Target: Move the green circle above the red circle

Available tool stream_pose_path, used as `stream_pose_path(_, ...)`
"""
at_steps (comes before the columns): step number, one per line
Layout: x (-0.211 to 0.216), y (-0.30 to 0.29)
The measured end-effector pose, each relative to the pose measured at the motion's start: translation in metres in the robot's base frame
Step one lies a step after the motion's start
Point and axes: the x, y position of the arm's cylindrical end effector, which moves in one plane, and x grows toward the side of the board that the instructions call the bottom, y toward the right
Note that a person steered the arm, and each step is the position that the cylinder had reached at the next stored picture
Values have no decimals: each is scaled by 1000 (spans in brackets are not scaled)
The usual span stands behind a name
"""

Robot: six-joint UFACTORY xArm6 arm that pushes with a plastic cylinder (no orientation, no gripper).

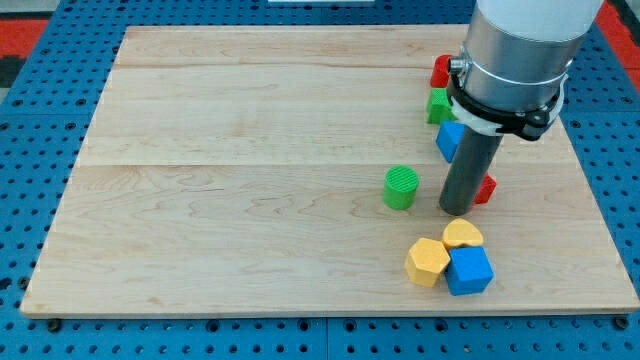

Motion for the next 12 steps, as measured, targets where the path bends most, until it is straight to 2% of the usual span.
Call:
stream_pose_path(1, 6, -40)
stream_pose_path(2, -18, -62)
stream_pose_path(4, -130, -71)
stream_pose_path(5, -170, -76)
stream_pose_path(6, -152, -114)
stream_pose_path(7, -156, -131)
stream_pose_path(8, -174, -157)
stream_pose_path(9, -208, -153)
stream_pose_path(11, -214, -199)
stream_pose_path(12, -242, -183)
